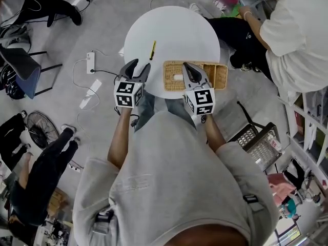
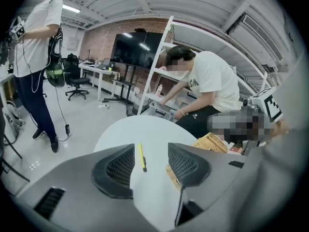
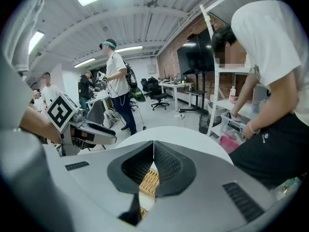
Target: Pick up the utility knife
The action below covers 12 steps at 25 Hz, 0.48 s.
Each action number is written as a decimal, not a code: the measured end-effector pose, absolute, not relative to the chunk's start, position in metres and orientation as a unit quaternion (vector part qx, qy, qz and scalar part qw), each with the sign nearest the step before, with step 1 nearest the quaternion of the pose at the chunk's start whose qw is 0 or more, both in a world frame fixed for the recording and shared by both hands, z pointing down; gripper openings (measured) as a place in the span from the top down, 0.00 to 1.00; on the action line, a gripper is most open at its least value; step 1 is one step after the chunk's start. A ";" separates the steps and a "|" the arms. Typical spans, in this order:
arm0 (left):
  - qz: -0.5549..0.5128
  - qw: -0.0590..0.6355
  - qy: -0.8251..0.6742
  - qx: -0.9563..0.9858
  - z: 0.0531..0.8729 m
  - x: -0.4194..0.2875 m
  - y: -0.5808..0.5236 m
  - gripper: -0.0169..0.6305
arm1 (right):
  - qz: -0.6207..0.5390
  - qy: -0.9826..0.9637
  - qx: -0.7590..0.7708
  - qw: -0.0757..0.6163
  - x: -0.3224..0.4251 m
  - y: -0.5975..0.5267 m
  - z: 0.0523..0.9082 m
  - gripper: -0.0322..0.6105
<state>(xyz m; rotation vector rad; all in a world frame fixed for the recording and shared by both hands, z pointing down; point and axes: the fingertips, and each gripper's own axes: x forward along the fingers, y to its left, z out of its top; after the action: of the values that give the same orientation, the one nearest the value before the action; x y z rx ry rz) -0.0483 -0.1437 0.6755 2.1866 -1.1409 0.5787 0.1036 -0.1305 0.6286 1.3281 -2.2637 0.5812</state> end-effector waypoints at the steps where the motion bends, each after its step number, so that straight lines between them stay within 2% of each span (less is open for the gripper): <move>1: 0.220 0.300 -0.428 0.824 0.678 -0.048 -0.144 0.64 | 0.211 -0.821 0.481 0.225 0.104 -0.130 0.629 0.90; 12: 0.237 0.304 -0.427 0.818 0.704 -0.039 -0.150 0.63 | 0.217 -0.816 0.482 0.232 0.111 -0.127 0.634 0.90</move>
<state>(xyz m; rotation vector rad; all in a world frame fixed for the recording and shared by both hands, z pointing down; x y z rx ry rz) -0.0392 -0.1503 0.7037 2.1663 -1.1316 0.6281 0.1109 -0.1269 0.6344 1.3255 -2.2441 0.5974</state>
